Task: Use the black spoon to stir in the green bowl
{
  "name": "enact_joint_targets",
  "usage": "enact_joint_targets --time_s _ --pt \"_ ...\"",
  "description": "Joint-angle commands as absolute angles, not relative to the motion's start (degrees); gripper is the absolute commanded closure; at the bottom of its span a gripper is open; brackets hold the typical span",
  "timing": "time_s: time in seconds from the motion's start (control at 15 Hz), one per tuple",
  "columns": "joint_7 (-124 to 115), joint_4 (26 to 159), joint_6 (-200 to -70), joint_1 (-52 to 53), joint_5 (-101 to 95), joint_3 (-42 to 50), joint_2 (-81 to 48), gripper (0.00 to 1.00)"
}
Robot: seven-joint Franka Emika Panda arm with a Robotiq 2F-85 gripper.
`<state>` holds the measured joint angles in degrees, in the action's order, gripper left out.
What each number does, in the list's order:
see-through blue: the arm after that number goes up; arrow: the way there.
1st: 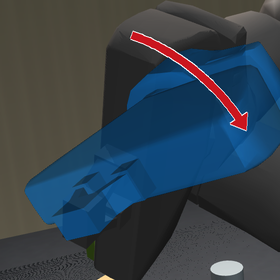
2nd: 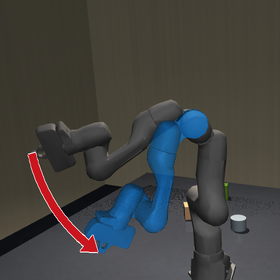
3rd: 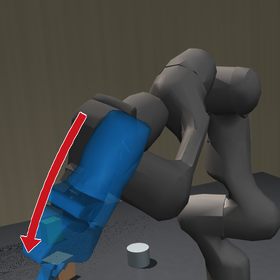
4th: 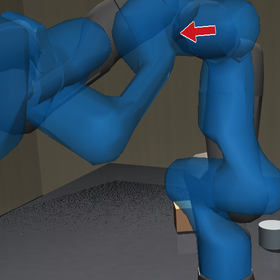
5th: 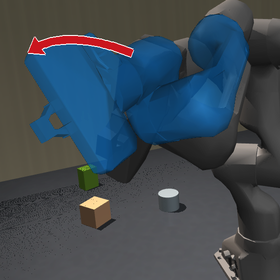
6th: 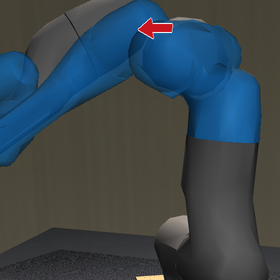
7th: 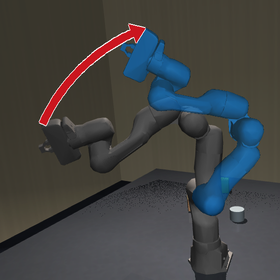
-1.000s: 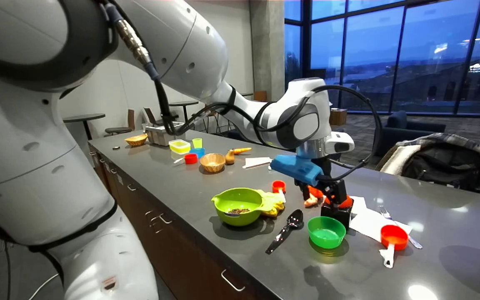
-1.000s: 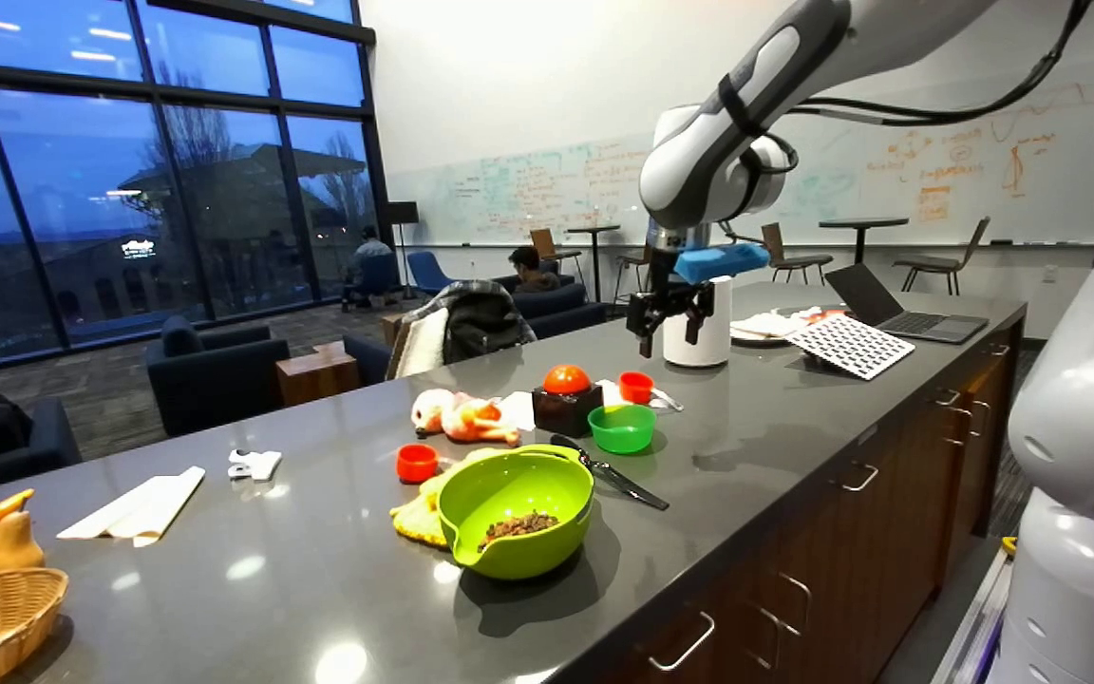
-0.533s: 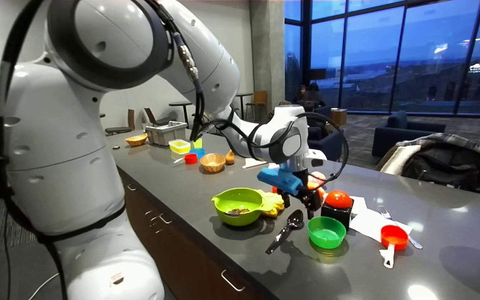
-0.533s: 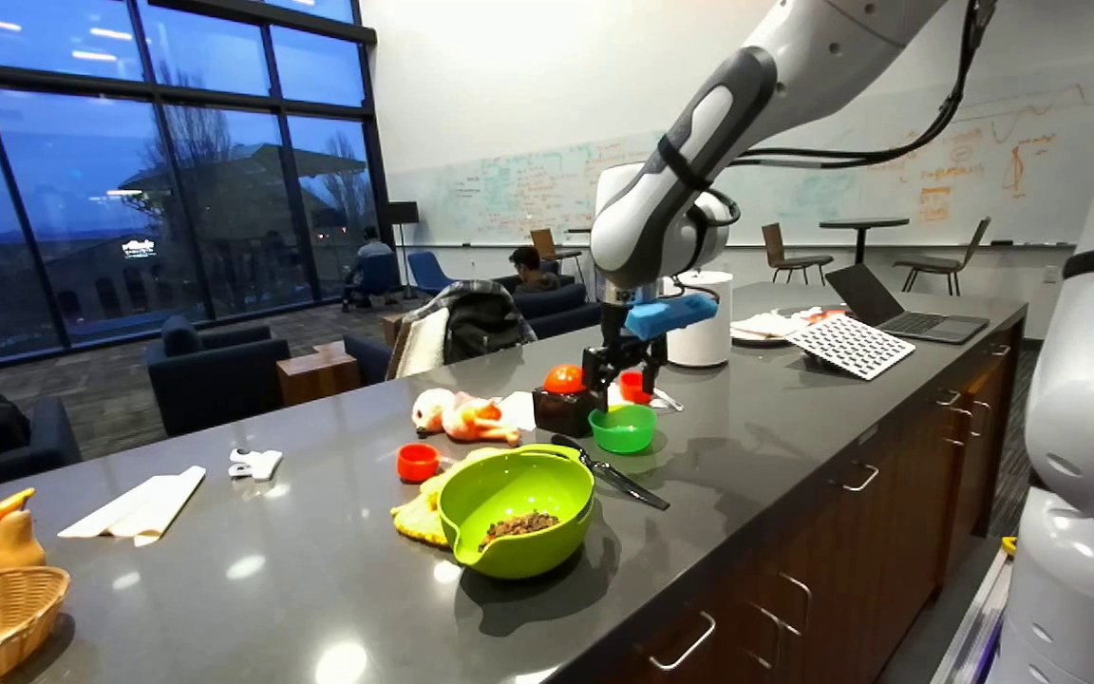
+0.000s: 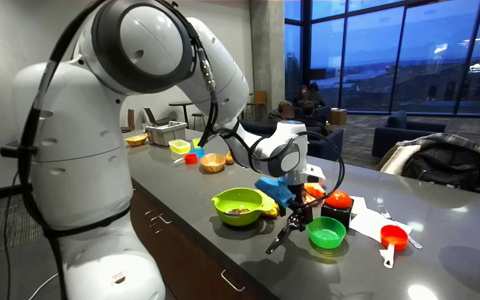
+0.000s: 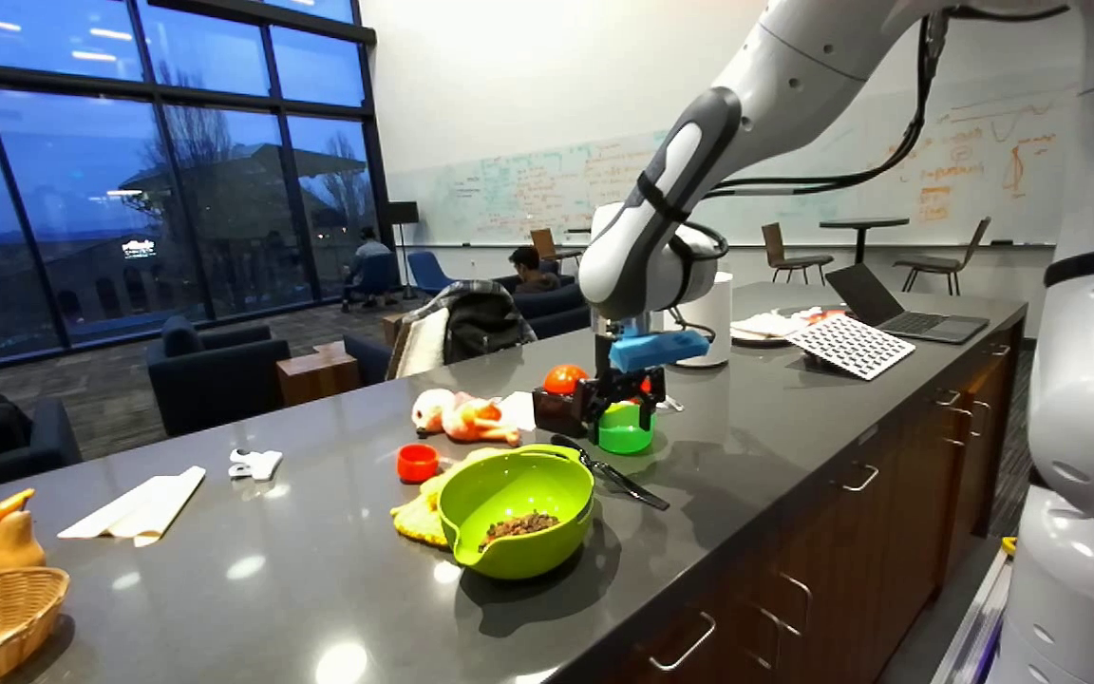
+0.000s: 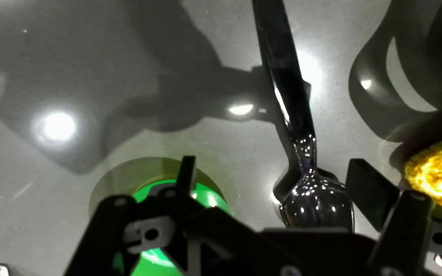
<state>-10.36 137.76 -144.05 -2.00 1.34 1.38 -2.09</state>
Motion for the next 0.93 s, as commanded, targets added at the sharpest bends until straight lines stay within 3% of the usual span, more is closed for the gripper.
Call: enact_joint_targets --time_s 0.0,0.87 --pt "-13.36 139.19 -146.74 -1.08 4.07 0.90 -2.72 0.00" --pt "-5.90 139.25 -149.27 0.06 2.63 -0.03 -8.85 0.00"
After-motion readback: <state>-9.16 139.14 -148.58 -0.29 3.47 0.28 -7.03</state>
